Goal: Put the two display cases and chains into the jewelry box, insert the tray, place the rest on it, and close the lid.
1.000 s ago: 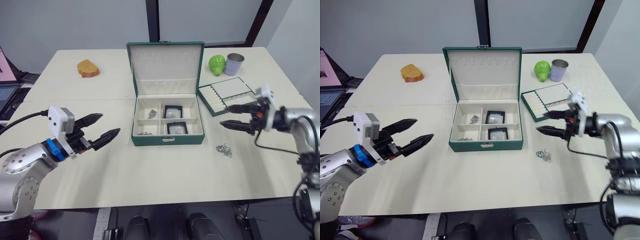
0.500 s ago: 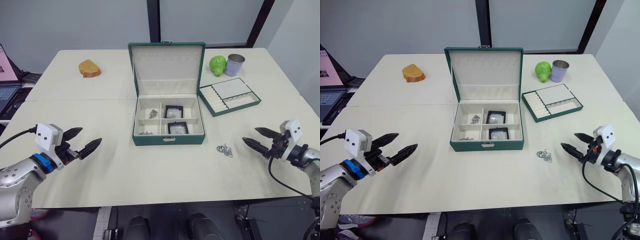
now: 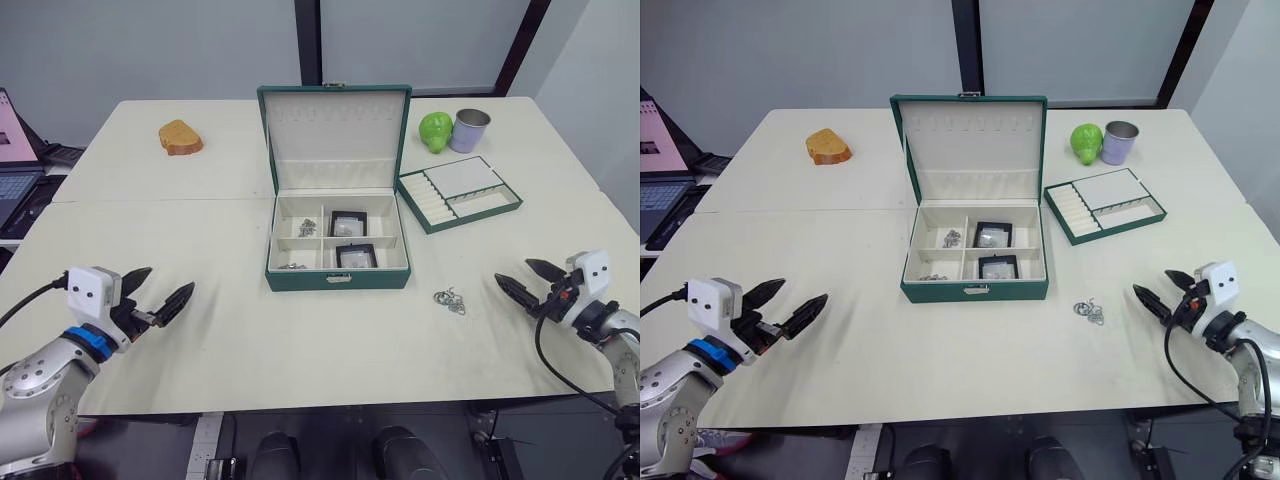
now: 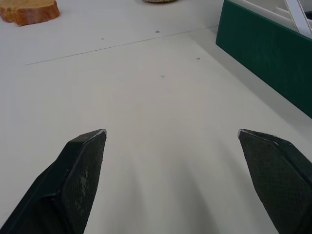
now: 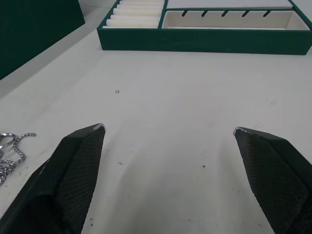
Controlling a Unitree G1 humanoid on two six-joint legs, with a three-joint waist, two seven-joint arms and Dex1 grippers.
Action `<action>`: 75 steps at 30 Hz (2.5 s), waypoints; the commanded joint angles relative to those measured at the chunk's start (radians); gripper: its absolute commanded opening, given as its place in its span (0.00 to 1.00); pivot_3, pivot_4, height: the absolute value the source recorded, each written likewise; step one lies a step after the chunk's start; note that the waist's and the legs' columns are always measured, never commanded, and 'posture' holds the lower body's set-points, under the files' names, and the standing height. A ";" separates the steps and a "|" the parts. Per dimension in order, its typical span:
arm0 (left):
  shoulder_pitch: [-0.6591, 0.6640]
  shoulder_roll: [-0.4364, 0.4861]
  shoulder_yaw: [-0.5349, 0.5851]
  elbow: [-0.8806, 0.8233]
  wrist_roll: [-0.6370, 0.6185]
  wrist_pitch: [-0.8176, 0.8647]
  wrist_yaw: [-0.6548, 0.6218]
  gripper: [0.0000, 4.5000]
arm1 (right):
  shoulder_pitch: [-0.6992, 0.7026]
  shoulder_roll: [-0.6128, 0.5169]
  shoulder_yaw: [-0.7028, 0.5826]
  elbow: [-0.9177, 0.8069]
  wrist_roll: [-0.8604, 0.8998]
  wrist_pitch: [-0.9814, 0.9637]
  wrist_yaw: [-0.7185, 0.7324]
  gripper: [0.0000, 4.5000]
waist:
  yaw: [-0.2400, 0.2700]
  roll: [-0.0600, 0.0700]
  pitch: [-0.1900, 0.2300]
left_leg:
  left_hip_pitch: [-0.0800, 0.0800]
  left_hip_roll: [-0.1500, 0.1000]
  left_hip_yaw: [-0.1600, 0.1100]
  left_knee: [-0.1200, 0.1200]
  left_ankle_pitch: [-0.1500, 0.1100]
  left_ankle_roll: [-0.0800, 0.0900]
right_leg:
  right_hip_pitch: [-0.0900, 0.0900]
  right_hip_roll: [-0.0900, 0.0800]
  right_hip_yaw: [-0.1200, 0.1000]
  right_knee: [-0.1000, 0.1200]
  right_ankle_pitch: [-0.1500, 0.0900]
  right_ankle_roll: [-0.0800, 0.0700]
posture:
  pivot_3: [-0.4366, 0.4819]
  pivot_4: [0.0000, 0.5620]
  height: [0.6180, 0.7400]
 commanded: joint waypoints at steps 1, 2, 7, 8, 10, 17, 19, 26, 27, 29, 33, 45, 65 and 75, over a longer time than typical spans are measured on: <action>0.009 -0.006 0.034 -0.028 -0.002 -0.025 0.011 1.00 | -0.018 -0.012 -0.011 -0.021 0.026 -0.003 -0.001 1.00 | 0.001 0.000 0.000 | 0.000 0.000 0.000 0.000 0.000 0.000 | 0.000 0.000 0.000 0.000 0.000 0.000 | 0.48 0.27 1.00; 0.009 -0.007 0.034 -0.027 -0.003 -0.027 0.012 1.00 | -0.020 -0.014 -0.010 -0.014 0.025 -0.006 0.003 1.00 | 0.002 0.000 0.000 | 0.000 0.000 0.000 0.000 0.000 0.000 | 0.000 0.000 0.000 0.000 0.000 0.000 | 0.48 0.27 1.00; 0.008 -0.009 0.037 -0.019 -0.001 -0.034 0.021 1.00 | -0.028 -0.014 -0.005 -0.001 0.026 -0.002 0.003 1.00 | 0.004 0.000 0.000 | 0.000 0.000 0.000 0.000 0.000 0.000 | 0.000 0.000 0.000 0.000 0.000 0.000 | 0.48 0.27 1.00; 0.007 -0.010 0.036 -0.016 0.000 -0.035 0.025 1.00 | -0.031 -0.012 -0.003 0.001 0.027 0.000 0.001 1.00 | 0.004 0.000 0.000 | 0.000 0.000 0.000 0.000 0.000 0.000 | 0.000 0.000 0.000 0.000 0.000 0.000 | 0.48 0.27 1.00; 0.003 -0.013 0.035 -0.014 0.002 -0.035 0.034 1.00 | -0.034 -0.007 0.004 0.002 0.026 -0.001 -0.004 1.00 | 0.004 0.000 0.000 | 0.000 0.000 0.000 0.000 0.000 0.000 | 0.000 0.000 0.000 0.000 0.000 0.000 | 0.48 0.27 1.00; -0.004 -0.014 0.032 -0.011 0.011 -0.036 0.056 1.00 | -0.042 -0.008 0.009 0.030 0.028 -0.019 0.003 1.00 | 0.005 0.000 0.000 | 0.000 0.000 0.000 0.000 0.000 0.000 | 0.000 0.000 0.000 0.000 0.000 0.000 | 0.48 0.27 1.00; -0.004 -0.013 0.032 -0.010 0.010 -0.035 0.056 1.00 | -0.044 -0.009 0.009 0.037 0.028 -0.022 0.008 1.00 | 0.005 0.000 0.000 | 0.000 0.000 0.000 0.000 0.000 0.000 | 0.000 0.000 0.000 0.000 0.000 0.000 | 0.48 0.27 1.00; -0.001 -0.017 0.029 -0.006 0.015 -0.039 0.057 1.00 | -0.047 -0.013 0.014 0.021 0.033 -0.010 0.005 1.00 | 0.005 0.000 0.000 | 0.000 0.000 0.000 0.000 0.000 0.000 | 0.000 0.000 0.000 0.001 0.000 0.000 | 0.48 0.27 1.00; -0.002 -0.017 0.029 -0.005 0.016 -0.039 0.058 1.00 | -0.048 -0.014 0.014 0.027 0.032 -0.013 0.006 1.00 | 0.005 0.000 0.000 | 0.000 0.000 0.000 0.000 0.000 0.000 | 0.000 0.000 0.000 0.001 0.000 0.000 | 0.48 0.27 1.00; -0.003 -0.020 0.028 -0.005 0.017 -0.039 0.058 1.00 | -0.049 -0.016 0.014 0.033 0.032 -0.016 0.008 1.00 | 0.005 0.000 0.000 | 0.000 0.000 0.000 0.000 0.000 0.000 | 0.000 0.000 0.000 0.001 0.000 0.000 | 0.48 0.27 1.00; -0.004 -0.025 0.024 -0.004 0.021 -0.041 0.059 1.00 | -0.054 -0.017 0.017 0.041 0.031 -0.021 0.008 1.00 | 0.005 0.000 0.000 | 0.000 0.000 0.000 0.000 0.000 0.000 | 0.000 0.000 0.000 0.001 0.000 0.000 | 0.48 0.27 1.00; -0.009 -0.032 0.024 -0.044 0.003 -0.023 0.058 1.00 | -0.087 -0.028 0.029 0.091 0.027 -0.053 0.038 1.00 | 0.005 0.000 0.000 | 0.000 0.000 0.000 0.001 0.000 0.000 | 0.000 0.000 0.000 0.001 0.000 0.000 | 0.48 0.27 1.00; -0.324 -0.053 -0.332 -0.406 -0.082 0.204 0.001 1.00 | -0.735 -0.175 0.422 0.695 -0.308 -0.362 0.433 1.00 | -0.009 0.000 0.000 | 0.001 0.000 0.000 0.003 0.000 0.000 | 0.001 0.000 0.000 0.002 0.000 0.000 | 0.48 0.27 1.00; -0.457 -0.210 -0.533 -0.376 -0.005 0.161 0.017 1.00 | -0.960 -0.071 0.516 1.001 -0.500 -0.492 0.276 1.00 | -0.011 0.000 0.000 | 0.000 0.000 0.000 0.004 0.000 0.000 | 0.002 0.000 -0.001 0.002 0.000 0.000 | 0.48 0.27 1.00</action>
